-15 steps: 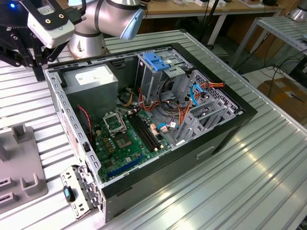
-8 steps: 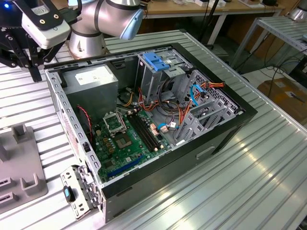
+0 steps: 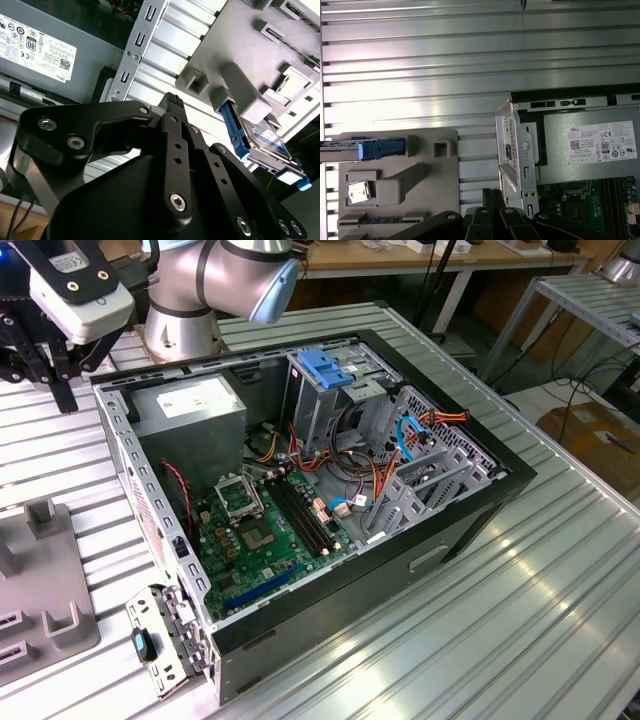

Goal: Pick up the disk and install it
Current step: 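Reach for the disk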

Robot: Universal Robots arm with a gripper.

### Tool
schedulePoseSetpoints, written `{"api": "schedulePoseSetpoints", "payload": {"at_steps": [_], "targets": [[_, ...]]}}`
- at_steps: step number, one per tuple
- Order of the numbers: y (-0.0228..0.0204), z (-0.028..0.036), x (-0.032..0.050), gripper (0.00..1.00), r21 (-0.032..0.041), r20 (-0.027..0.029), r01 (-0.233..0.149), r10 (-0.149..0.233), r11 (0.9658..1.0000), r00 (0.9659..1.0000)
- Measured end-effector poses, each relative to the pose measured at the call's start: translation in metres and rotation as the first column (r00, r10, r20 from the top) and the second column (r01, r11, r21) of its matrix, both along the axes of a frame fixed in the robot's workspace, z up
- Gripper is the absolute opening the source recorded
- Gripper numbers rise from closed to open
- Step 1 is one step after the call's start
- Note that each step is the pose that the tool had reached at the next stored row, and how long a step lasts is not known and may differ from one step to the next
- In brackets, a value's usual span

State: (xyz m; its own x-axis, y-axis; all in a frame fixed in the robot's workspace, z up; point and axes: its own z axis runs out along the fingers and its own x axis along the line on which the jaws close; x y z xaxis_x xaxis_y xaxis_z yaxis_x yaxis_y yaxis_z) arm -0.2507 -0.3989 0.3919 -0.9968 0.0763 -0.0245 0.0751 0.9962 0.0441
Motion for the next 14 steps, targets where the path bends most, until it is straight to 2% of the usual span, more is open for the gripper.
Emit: {"api": "schedulePoseSetpoints", "payload": {"at_steps": [9,14], "targets": [[0.0,0.0,-0.0089,0.11,0.0,0.0,0.0,0.0,1.0,1.0],[0.0,0.0,-0.0192,0.11,0.0,0.0,0.0,0.0,1.0,1.0]]}}
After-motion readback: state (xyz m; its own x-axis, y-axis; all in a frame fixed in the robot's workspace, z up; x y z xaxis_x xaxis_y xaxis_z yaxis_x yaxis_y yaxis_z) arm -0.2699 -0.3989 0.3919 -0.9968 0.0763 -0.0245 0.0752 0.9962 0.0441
